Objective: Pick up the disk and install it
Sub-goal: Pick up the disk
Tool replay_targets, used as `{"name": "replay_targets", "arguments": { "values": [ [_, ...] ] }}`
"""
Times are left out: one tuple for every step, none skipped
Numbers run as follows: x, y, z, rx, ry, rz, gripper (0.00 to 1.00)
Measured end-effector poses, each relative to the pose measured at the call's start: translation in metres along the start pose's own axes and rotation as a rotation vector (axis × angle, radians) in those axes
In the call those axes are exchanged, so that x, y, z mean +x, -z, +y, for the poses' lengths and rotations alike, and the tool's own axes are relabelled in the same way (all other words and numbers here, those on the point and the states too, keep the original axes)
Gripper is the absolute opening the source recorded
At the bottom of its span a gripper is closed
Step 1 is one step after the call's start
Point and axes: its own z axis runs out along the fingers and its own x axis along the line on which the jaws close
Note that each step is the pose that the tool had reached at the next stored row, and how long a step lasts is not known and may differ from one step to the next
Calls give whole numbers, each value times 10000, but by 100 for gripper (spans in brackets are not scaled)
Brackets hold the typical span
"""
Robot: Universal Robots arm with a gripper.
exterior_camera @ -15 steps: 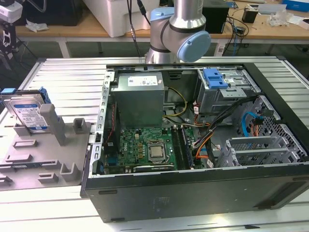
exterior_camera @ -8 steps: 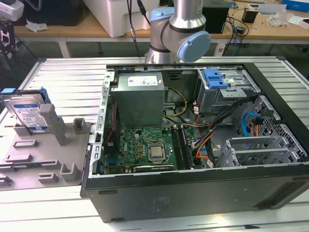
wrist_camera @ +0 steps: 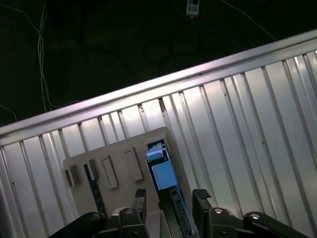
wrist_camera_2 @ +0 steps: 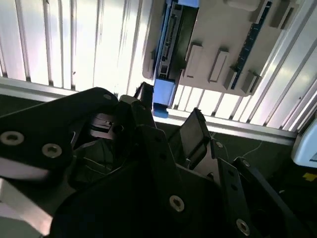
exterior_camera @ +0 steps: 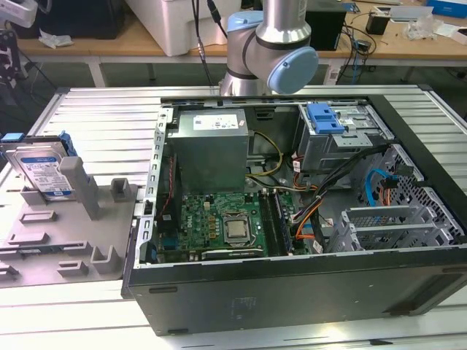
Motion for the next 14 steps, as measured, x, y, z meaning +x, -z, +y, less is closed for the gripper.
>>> {"name": "replay_targets", "arguments": {
  "values": [
    [0, 0, 0, 10, 178, 5, 50],
    [0, -1, 0, 22, 373, 9, 50],
    [0, 0, 0, 37, 570, 14, 50],
    [0, 0, 0, 57, 744, 17, 50],
    [0, 0, 1, 92, 965, 17, 50],
    [0, -2, 1, 162, 1155, 7, 50],
    [0, -3, 1, 243, 1283, -5, 50],
    [0, -5, 0, 401, 1509, -32, 50],
    [0, -6, 0, 507, 1639, -50, 50],
    [0, -5, -1, 526, 1696, -52, 50],
    [0, -6, -1, 528, 1698, -53, 50],
    [0, -5, 0, 528, 1698, -53, 50],
    [0, -6, 0, 529, 1697, -53, 50],
    [0, -6, 0, 529, 1697, -53, 50]
  ]
}}
